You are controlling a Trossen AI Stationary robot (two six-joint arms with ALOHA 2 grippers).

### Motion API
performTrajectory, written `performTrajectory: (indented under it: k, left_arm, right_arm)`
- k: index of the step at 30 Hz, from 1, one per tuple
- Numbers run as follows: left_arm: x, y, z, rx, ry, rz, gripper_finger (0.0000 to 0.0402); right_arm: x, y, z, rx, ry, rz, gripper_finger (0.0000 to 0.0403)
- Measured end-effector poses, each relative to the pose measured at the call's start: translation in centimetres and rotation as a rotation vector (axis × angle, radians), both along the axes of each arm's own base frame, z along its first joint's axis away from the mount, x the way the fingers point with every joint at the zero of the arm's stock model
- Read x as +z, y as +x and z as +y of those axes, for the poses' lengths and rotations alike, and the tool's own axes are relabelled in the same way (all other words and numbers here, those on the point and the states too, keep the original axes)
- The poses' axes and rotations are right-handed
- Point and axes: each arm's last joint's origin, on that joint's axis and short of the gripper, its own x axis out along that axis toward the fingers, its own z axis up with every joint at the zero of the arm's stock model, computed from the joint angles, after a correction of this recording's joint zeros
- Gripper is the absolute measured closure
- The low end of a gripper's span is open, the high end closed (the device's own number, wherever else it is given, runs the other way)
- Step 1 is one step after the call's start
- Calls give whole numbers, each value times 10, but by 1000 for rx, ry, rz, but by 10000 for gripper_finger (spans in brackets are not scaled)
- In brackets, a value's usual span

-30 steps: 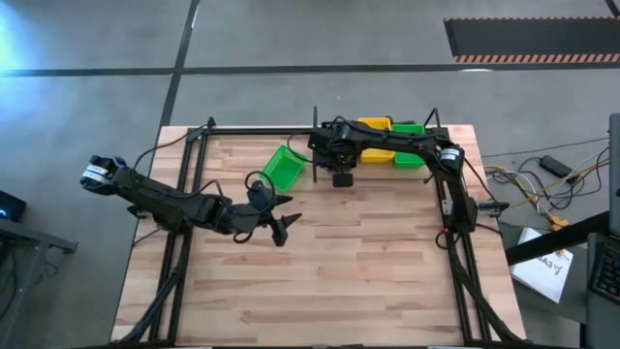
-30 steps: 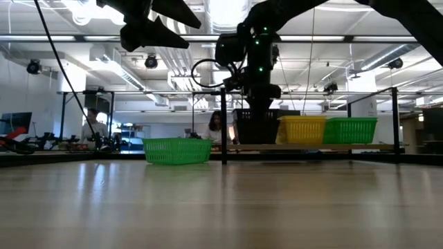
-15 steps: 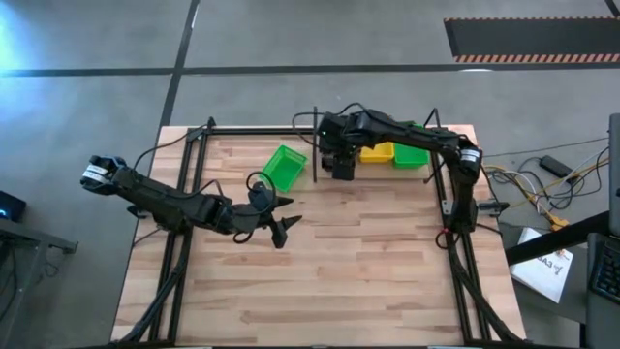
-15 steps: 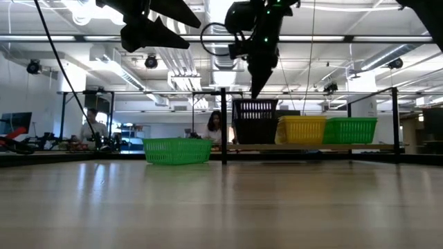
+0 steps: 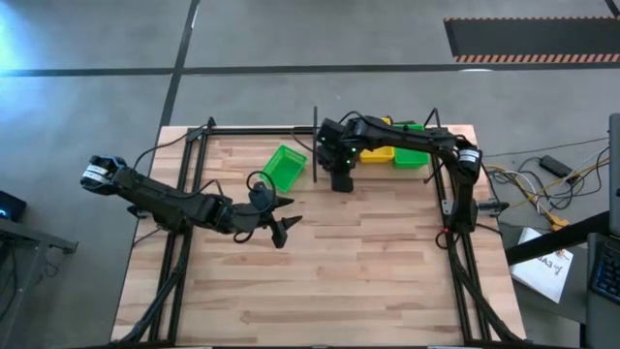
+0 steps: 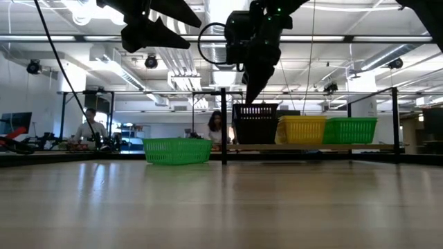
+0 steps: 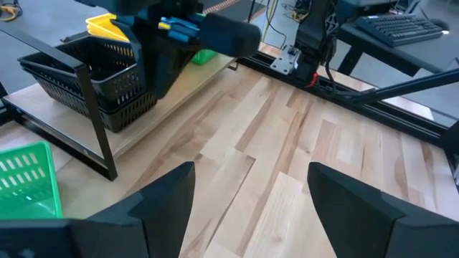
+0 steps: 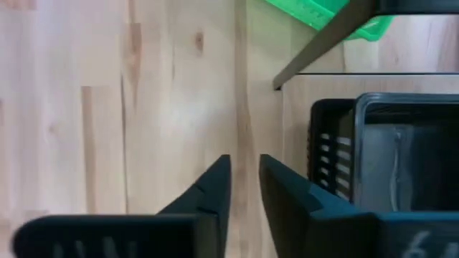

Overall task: Stack baskets on shelf by color
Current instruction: Stack the black bin on top of the black bins on the shelf

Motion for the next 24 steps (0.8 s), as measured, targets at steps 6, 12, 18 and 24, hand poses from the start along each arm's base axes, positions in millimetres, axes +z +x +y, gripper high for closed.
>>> performTrajectory:
  k: [6, 12, 18, 24]
  left_arm:
    - [0, 0, 0, -5, -2, 0, 146]
    - [0, 0, 0, -9, -5, 0, 146]
    - [0, 0, 0, -12, -6, 0, 146]
    - [0, 0, 0, -13, -7, 0, 146]
  right_arm:
    - [-11, -5, -16, -53, -1, -6, 391]
    - [0, -12, -26, -117, 65, -9, 394]
    - [-3, -13, -32, -146, -2, 15, 394]
    - [-2, -13, -32, -154, -18, 15, 394]
